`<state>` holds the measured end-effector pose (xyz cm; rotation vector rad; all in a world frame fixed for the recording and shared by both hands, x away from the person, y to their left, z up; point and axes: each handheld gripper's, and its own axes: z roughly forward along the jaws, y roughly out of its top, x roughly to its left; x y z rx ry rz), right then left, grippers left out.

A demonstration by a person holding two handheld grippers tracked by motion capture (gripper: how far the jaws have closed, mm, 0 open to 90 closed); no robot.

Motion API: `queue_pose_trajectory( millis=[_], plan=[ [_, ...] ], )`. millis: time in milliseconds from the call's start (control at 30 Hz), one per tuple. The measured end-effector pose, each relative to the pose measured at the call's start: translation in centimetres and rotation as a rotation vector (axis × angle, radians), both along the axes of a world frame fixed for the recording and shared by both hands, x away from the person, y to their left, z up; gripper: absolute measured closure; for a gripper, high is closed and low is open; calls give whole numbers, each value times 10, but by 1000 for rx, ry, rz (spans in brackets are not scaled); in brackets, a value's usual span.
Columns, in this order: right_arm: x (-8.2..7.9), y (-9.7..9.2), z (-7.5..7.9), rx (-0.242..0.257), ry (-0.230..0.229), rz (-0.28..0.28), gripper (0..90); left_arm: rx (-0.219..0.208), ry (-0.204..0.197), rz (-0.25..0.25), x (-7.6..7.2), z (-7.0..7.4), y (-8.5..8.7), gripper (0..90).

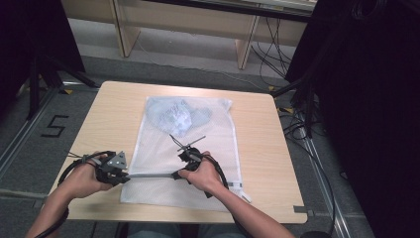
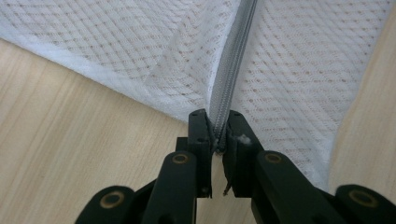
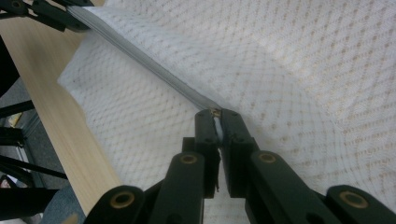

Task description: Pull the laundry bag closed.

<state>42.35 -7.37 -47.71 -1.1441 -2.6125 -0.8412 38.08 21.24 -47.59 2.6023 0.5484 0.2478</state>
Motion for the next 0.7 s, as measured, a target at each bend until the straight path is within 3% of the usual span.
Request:
queue_pose_trajectory(
  millis=[33, 67, 133, 167, 267, 433, 467, 500, 600, 700],
  plan=[
    [-1, 0, 1, -8, 31, -15, 871, 2, -1, 0, 0, 0, 0, 818],
    [-1, -1, 1, -26, 34, -26, 871, 1, 0, 0, 0, 0, 0, 818],
    [0, -4, 0, -7, 27, -6, 871, -3, 3, 0, 0, 0, 0, 819],
    [-1, -4, 0, -10, 1, -10, 871, -3, 0, -3, 0, 0, 0, 819],
    [-2, -3, 1, 14, 21, -17, 871, -2, 1, -2, 1, 0, 0, 819],
    [-1, -9, 0, 0, 9, -22, 871, -8, 7, 6, 0, -1, 1, 819],
    [-3, -8, 3, -22, 59, -51, 871, -9, 9, 4, 0, -1, 1, 819],
    [-3, -9, 3, -24, 64, -53, 871, -10, 9, 3, 0, -1, 0, 819],
    [-3, -12, 2, -48, 30, -54, 871, -7, 10, 4, 0, -1, 1, 819],
    [-2, -16, 1, -45, 42, -58, 871, -6, 9, 7, 0, -1, 1, 818]
  ],
)
